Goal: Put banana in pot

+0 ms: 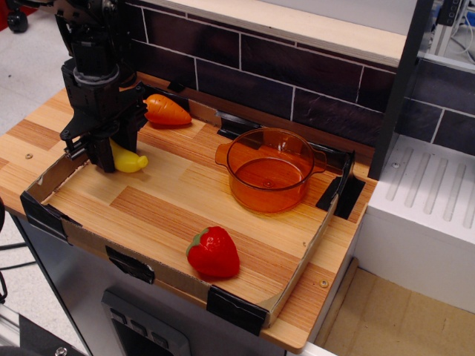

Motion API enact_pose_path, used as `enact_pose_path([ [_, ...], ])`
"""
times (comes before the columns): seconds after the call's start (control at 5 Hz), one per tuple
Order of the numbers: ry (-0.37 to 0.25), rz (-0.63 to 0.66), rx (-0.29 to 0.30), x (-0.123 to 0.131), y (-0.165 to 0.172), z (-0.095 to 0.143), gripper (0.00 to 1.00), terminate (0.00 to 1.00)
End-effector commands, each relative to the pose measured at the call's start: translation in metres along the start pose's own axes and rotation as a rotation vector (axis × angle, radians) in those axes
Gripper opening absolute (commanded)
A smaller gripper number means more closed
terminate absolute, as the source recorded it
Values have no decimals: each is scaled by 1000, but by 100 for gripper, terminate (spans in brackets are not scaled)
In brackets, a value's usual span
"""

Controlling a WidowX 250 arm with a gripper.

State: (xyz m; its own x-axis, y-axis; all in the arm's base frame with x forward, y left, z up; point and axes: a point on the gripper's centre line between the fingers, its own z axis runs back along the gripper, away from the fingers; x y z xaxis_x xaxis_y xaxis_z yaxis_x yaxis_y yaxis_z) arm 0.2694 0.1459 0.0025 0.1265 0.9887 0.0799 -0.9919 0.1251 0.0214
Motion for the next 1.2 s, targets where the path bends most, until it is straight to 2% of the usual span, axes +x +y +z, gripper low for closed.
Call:
enact_pose_path([
  [0.0, -7, 30, -106, -3, -19, 71, 0, 0],
  [0.2, 14, 35, -137, -13, -27, 100, 0, 0],
  [0.4, 72, 54, -121, -36, -38, 114, 0, 0],
  [0.6, 77, 32, -92, -65, -48, 115, 0, 0],
  [0.8, 77, 5, -71, -97, -56, 106, 0, 0],
  [1.0, 51, -12, -59, -121, -65, 99, 0, 0],
])
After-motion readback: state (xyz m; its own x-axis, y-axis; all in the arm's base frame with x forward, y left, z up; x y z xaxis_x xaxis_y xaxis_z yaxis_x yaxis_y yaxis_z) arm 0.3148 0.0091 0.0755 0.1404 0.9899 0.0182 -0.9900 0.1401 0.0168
